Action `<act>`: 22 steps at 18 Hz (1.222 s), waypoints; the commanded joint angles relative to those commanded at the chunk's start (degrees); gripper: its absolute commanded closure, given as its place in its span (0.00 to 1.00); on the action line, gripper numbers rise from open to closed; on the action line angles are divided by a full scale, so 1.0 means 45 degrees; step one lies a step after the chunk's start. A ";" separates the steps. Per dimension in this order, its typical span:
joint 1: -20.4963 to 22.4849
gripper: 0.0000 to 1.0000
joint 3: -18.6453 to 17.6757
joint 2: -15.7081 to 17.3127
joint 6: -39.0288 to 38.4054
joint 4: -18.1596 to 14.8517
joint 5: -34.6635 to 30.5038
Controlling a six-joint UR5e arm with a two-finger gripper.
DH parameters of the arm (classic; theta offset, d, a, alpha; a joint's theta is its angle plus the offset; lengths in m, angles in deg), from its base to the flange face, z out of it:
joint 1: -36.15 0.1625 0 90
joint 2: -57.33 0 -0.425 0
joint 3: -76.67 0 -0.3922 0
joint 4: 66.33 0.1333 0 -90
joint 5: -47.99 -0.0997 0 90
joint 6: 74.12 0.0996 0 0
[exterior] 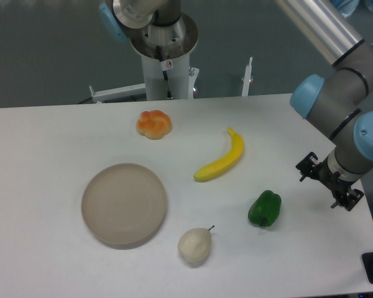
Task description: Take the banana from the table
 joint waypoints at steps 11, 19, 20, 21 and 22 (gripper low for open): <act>-0.0078 0.00 -0.4315 0.2382 -0.0720 0.0253 0.0117; -0.1171 0.00 -0.7281 0.2892 -0.2770 0.2825 0.0039; -0.1191 0.00 -0.7886 0.3163 -0.2870 0.3218 0.0020; -0.1191 0.00 -0.8530 0.3591 -0.3026 0.3338 0.0097; -0.1172 0.00 -0.8885 0.3731 -0.3027 0.3668 0.0117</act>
